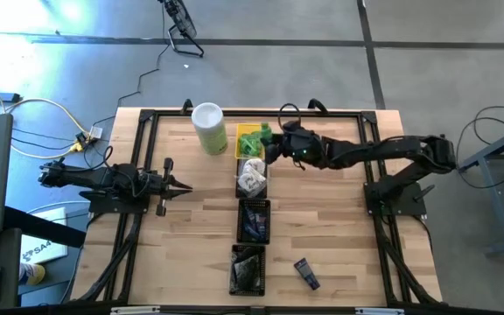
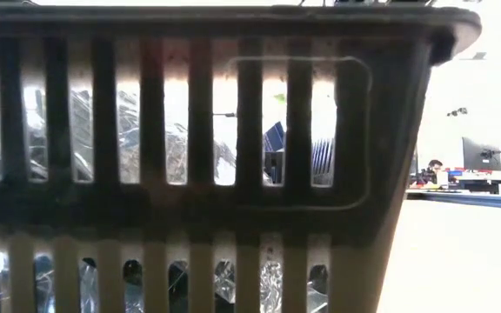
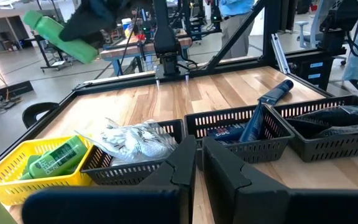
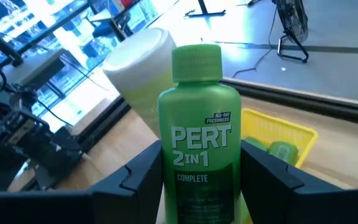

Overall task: Pick & Place Travel size toiletries
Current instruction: Put the green bottle into the yellow basket, then put the dark blue bottle into the middle black basket

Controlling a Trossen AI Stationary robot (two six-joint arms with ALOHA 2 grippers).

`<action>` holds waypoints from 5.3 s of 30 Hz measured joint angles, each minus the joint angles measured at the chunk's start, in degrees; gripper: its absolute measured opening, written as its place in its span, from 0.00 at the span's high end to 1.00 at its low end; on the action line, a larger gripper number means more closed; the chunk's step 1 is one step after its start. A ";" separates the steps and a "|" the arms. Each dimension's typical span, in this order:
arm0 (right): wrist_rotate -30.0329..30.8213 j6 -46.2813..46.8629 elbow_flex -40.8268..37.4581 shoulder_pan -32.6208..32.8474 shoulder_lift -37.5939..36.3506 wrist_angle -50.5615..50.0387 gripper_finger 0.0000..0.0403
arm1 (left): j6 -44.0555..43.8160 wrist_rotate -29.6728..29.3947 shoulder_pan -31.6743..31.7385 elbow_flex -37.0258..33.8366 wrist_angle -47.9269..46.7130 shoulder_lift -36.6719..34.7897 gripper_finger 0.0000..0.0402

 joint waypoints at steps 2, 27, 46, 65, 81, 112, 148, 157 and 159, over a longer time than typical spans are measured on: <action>-0.30 -0.09 0.00 -0.52 0.00 1.18 0.57 | 0.00 0.00 0.00 0.01 0.00 0.01 0.94; -1.14 -3.63 21.68 -1.66 20.70 -11.34 0.57 | 0.00 -0.02 0.01 0.00 0.00 0.02 0.94; -7.31 -7.82 21.87 -11.34 25.92 -16.39 0.57 | 0.00 -0.01 0.02 0.00 0.00 0.00 0.94; -10.11 -17.02 21.84 -11.62 26.91 -13.73 0.54 | 0.00 0.00 -0.01 0.01 0.02 0.02 0.94; -10.54 -18.09 21.84 -10.15 25.34 -13.16 0.33 | 0.00 0.00 0.00 0.01 0.02 0.02 0.94; -16.49 19.46 21.84 14.54 1.68 -59.26 0.80 | 0.00 -0.02 -0.01 0.01 0.02 0.02 0.94; -17.85 61.56 21.62 49.41 4.14 -59.45 0.81 | 0.00 -0.02 -0.01 0.01 0.02 0.02 0.94; -20.02 61.71 21.57 49.56 9.48 -59.04 0.50 | 0.00 0.00 0.02 0.01 0.02 0.02 0.94; -21.19 61.72 21.57 49.54 10.53 -59.03 0.42 | 0.00 0.00 0.00 0.01 0.02 0.02 0.94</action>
